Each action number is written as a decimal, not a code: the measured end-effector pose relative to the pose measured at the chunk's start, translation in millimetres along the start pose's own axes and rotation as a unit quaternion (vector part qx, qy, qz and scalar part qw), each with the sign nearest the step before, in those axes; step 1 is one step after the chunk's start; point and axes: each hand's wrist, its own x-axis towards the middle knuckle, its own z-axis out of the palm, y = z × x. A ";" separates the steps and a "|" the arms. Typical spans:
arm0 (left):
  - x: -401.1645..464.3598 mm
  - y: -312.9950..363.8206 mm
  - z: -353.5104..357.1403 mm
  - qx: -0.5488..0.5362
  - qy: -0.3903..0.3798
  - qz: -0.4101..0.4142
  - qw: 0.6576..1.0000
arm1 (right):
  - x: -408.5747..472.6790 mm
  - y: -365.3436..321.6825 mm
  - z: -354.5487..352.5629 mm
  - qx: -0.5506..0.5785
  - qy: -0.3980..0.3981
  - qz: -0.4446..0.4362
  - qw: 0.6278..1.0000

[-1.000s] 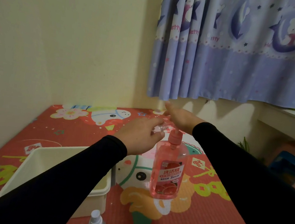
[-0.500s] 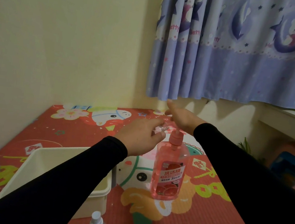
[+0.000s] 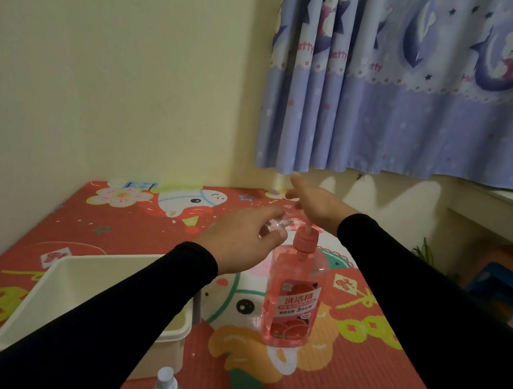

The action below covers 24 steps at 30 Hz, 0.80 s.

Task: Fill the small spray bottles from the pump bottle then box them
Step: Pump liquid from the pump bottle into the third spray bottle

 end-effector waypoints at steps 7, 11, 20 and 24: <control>-1.7 -12.2 13.6 -0.019 -0.008 -0.014 1.000 | -6.1 3.6 11.9 -0.013 0.008 -0.012 1.000; -1.8 -11.6 8.8 -0.032 -0.006 -0.014 0.999 | -6.9 0.9 6.0 -0.028 0.010 -0.008 1.000; -1.8 -5.6 2.9 -0.070 0.007 -0.009 0.997 | -12.0 -3.2 -4.9 -0.042 0.046 -0.022 0.998; -1.1 -4.5 4.6 -0.102 0.013 -0.027 0.994 | -16.6 -6.9 -5.9 -0.049 0.096 -0.063 0.992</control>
